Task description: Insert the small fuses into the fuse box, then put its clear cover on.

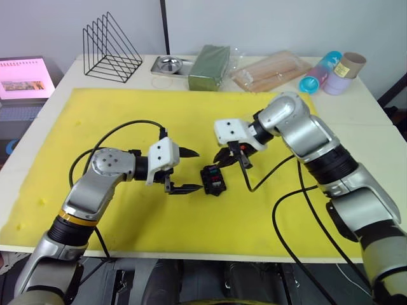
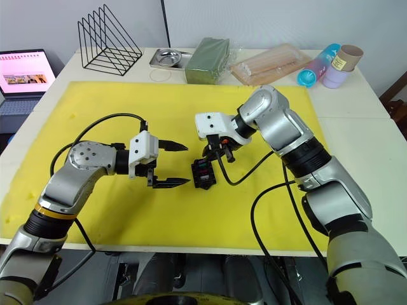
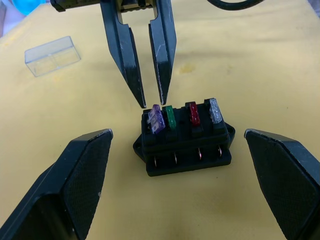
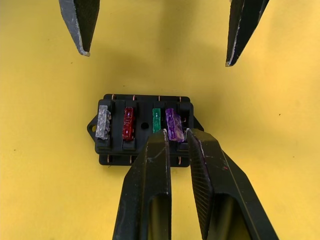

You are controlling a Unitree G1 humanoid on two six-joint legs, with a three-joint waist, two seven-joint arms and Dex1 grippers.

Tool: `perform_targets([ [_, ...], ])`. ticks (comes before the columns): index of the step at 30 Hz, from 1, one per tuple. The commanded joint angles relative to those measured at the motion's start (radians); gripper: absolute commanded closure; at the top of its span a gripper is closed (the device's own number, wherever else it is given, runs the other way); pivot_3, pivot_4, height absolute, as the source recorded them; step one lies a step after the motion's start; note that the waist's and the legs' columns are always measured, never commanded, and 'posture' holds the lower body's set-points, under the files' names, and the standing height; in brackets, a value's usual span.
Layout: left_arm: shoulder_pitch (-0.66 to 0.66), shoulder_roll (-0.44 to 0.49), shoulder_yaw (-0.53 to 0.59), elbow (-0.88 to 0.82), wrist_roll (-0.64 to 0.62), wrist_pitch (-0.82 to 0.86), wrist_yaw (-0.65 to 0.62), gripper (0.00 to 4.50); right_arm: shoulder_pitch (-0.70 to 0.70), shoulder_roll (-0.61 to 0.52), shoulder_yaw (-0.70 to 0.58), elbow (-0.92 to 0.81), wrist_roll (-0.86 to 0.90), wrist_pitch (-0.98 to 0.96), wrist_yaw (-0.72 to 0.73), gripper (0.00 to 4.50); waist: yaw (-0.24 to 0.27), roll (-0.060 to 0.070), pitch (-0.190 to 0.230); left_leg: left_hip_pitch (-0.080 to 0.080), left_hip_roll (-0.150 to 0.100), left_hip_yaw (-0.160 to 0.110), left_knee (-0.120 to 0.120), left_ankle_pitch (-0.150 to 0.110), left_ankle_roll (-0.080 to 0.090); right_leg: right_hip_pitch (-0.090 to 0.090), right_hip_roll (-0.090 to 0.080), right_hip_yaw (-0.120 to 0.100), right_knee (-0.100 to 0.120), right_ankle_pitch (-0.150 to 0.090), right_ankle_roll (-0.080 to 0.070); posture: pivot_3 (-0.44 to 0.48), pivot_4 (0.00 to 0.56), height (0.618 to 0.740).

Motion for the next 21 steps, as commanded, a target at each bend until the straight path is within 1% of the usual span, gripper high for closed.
perform_targets([
  [1,-0.012,0.0,0.009,-0.021,-0.002,-0.018,-0.001,0.0,-0.002,0.005,-0.021,-0.016,0.001,-0.015,-0.009,3.82,0.0,0.0,0.0,0.0,0.0,0.0,0.0,0.0,0.0,0.0,0.0,0.0,0.0,0.0,0.0,0.0,0.15,0.74],
  [21,-0.006,-0.001,0.01,-0.027,-0.003,-0.016,0.004,0.0,0.004,0.016,-0.018,-0.011,-0.005,-0.03,-0.022,3.82,0.0,0.0,0.0,0.0,0.0,0.0,0.0,0.0,0.0,0.0,0.0,0.0,0.0,0.0,0.0,0.0,0.15,0.74],
])
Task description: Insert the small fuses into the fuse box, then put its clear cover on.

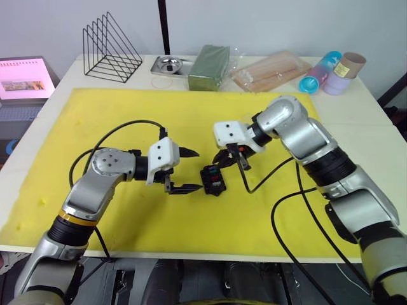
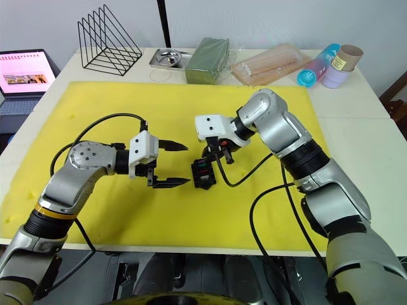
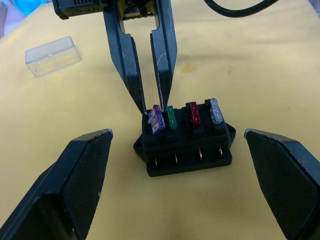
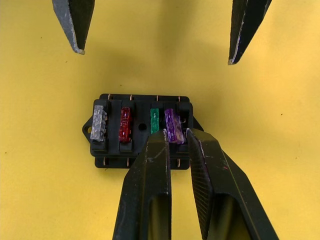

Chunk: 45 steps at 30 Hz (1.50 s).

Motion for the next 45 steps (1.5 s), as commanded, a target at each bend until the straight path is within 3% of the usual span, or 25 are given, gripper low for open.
perform_targets([
  [1,-0.006,0.0,0.01,-0.027,-0.004,-0.016,0.001,0.0,-0.01,0.007,-0.02,-0.013,0.002,-0.016,-0.004,3.82,0.0,0.0,0.0,0.0,0.0,0.0,0.0,0.0,0.0,0.0,0.0,0.0,0.0,0.0,0.0,0.0,0.15,0.74],
  [8,-0.003,0.0,0.011,-0.034,-0.005,-0.013,0.004,0.0,-0.011,0.01,-0.02,-0.008,-0.001,-0.026,-0.008,3.82,0.0,0.0,0.0,0.0,0.0,0.0,0.0,0.0,0.0,0.0,0.0,0.0,0.0,0.0,0.0,0.0,0.15,0.74],
  [12,-0.003,-0.001,0.01,-0.032,-0.005,-0.014,0.005,0.0,-0.012,0.01,-0.019,-0.004,-0.003,-0.026,-0.009,4.47,0.0,0.0,0.0,0.0,0.0,0.0,0.0,0.0,0.0,0.0,0.0,0.0,0.0,0.0,0.0,0.0,0.15,0.74],
  [29,-0.005,-0.005,0.008,-0.028,-0.003,-0.016,0.008,0.0,-0.033,0.008,-0.015,-0.023,-0.01,0.027,-0.011,4.47,0.001,0.0,0.0,0.0,0.0,0.0,0.0,0.0,0.0,0.0,0.0,0.0,0.0,0.0,0.0,0.0,0.15,0.74],
  [45,-0.002,-0.013,0.006,-0.027,0.003,-0.022,0.016,0.0,-0.078,0.035,0.07,0.04,-0.097,0.024,0.004,4.47,0.0,0.0,0.0,0.0,0.0,0.0,0.0,0.0,0.0,0.0,0.0,0.0,0.0,0.0,0.0,0.0,0.15,0.74],
])
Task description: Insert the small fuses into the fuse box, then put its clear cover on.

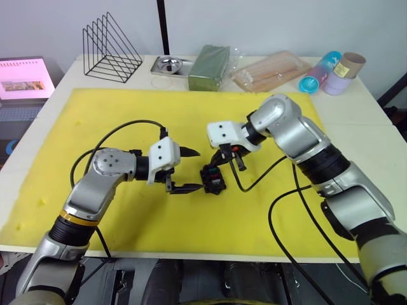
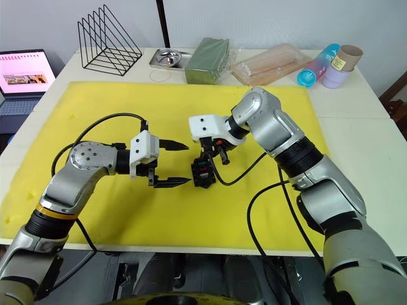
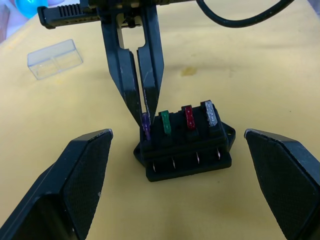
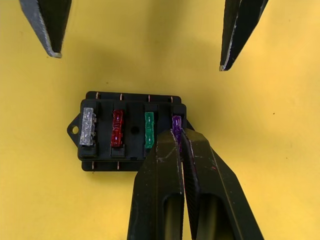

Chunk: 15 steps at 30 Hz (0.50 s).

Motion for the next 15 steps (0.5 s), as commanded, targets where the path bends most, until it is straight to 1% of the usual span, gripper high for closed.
perform_targets([
  [1,-0.001,-0.004,0.007,-0.028,0.002,-0.016,0.009,0.0,-0.038,0.011,0.018,0.014,-0.028,-0.001,0.018,4.47,0.0,0.0,0.0,0.0,0.0,0.0,0.0,0.0,0.0,0.0,0.0,0.0,0.0,0.0,0.0,0.0,0.15,0.74],
  [10,0.001,-0.004,0.006,-0.031,0.001,-0.018,0.013,0.0,-0.094,0.021,0.032,0.034,-0.033,0.124,0.055,4.47,0.001,0.0,0.0,0.0,0.0,0.0,0.0,0.0,0.0,0.0,0.0,0.0,0.0,0.0,0.0,0.0,0.15,0.74],
  [15,-0.003,-0.006,0.005,-0.028,0.002,-0.02,0.012,0.0,-0.097,0.031,0.047,0.039,-0.049,0.129,0.044,4.47,0.002,0.0,0.0,0.0,0.0,0.0,0.0,0.0,0.0,0.0,0.0,0.0,0.0,0.0,0.0,0.0,0.15,0.74],
])
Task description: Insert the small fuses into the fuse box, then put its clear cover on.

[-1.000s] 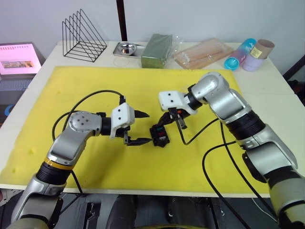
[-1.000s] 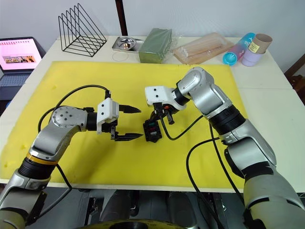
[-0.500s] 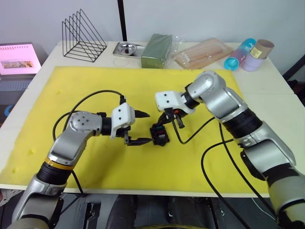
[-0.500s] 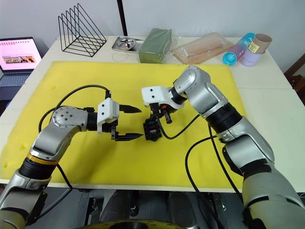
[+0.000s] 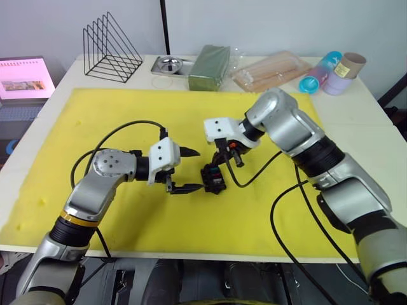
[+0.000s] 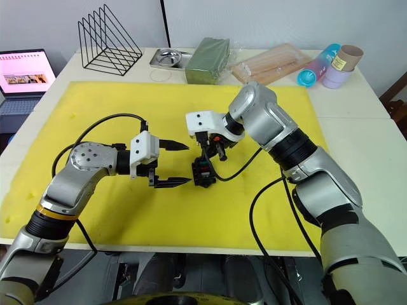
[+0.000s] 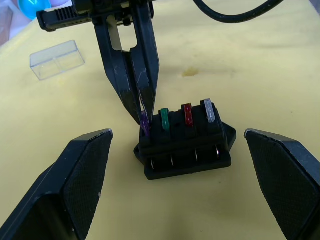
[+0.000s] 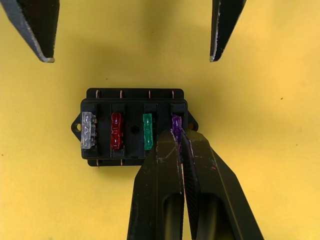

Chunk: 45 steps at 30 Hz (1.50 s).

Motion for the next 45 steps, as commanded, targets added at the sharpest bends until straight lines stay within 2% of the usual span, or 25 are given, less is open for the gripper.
perform_targets([
  [1,-0.009,-0.002,0.005,-0.028,0.001,-0.013,0.004,0.0,-0.028,0.009,0.014,-0.003,-0.03,-0.004,-0.007,4.47,0.0,0.0,0.0,0.0,0.0,0.0,0.0,0.0,0.0,0.0,0.0,0.0,0.0,0.0,0.0,0.0,0.15,0.74],
  [12,-0.006,-0.004,0.007,-0.031,0.001,-0.008,0.006,0.0,0.015,0.022,0.046,-0.035,-0.043,0.017,0.004,4.47,-0.001,0.0,0.0,0.0,0.0,0.0,0.0,0.0,0.0,0.0,0.0,0.0,0.0,0.0,0.0,0.0,0.15,0.74],
  [37,-0.002,-0.003,0.004,-0.027,0.004,-0.012,0.001,0.0,0.004,-0.001,0.007,-0.068,-0.034,-0.007,-0.003,4.47,-0.002,0.0,0.0,0.0,0.0,0.0,0.0,0.0,0.0,0.0,0.0,0.0,0.0,0.0,0.0,0.0,0.15,0.74],
  [41,-0.003,-0.003,0.004,-0.027,0.005,-0.011,0.001,0.0,0.005,-0.002,0.006,-0.071,-0.034,-0.007,-0.006,3.42,-0.002,0.0,0.0,0.0,0.0,0.0,0.0,0.0,0.0,0.0,0.0,0.0,0.0,0.0,0.0,0.0,0.15,0.74],
  [45,-0.003,-0.002,0.005,-0.026,0.005,-0.011,0.001,0.0,0.005,0.0,0.003,-0.071,-0.034,-0.01,-0.008,3.42,-0.002,0.0,0.0,0.0,0.0,0.0,0.0,0.0,0.0,0.0,0.0,0.0,0.0,0.0,0.0,0.0,0.15,0.74],
])
